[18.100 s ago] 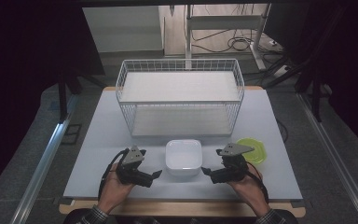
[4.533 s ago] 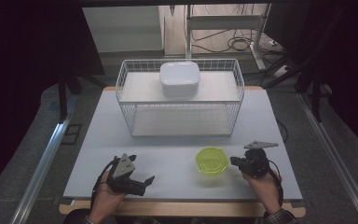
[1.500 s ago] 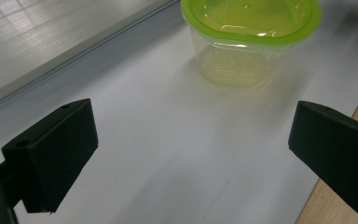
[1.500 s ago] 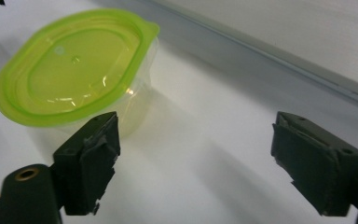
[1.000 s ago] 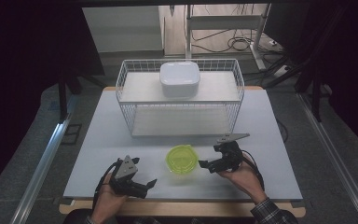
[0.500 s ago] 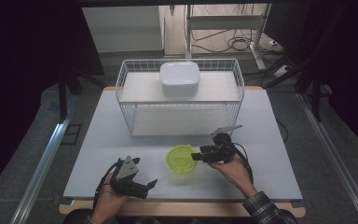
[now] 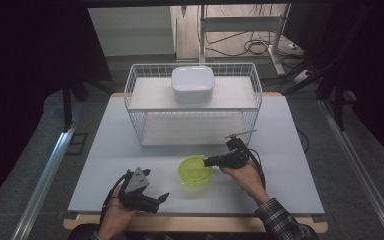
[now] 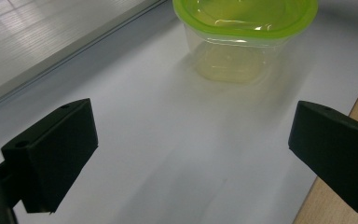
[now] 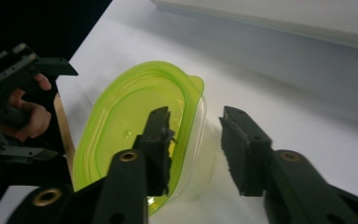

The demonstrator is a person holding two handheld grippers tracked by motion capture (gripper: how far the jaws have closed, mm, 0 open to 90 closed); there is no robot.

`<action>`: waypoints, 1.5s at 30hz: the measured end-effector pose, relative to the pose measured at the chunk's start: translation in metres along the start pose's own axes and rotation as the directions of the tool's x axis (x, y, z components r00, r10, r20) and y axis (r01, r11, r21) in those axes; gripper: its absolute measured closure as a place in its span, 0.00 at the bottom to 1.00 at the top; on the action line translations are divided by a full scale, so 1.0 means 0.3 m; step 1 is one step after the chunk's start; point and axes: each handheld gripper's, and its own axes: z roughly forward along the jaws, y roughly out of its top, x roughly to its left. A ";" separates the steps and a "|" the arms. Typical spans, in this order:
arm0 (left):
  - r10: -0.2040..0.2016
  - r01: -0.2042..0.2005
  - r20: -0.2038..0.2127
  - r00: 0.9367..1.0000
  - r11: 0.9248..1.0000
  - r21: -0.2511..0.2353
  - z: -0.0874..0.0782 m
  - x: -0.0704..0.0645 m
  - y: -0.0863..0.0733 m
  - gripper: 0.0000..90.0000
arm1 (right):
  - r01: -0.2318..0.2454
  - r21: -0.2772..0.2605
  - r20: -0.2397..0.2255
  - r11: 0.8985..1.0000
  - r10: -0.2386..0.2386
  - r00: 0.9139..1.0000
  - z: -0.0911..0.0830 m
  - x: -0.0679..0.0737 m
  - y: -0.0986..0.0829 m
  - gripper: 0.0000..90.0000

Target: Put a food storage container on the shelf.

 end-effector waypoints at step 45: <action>-0.010 0.010 -0.001 1.000 1.000 -0.015 -0.006 0.004 0.001 0.01 | -0.091 -0.195 -0.156 0.977 0.061 0.986 -0.232 0.110 0.110 0.91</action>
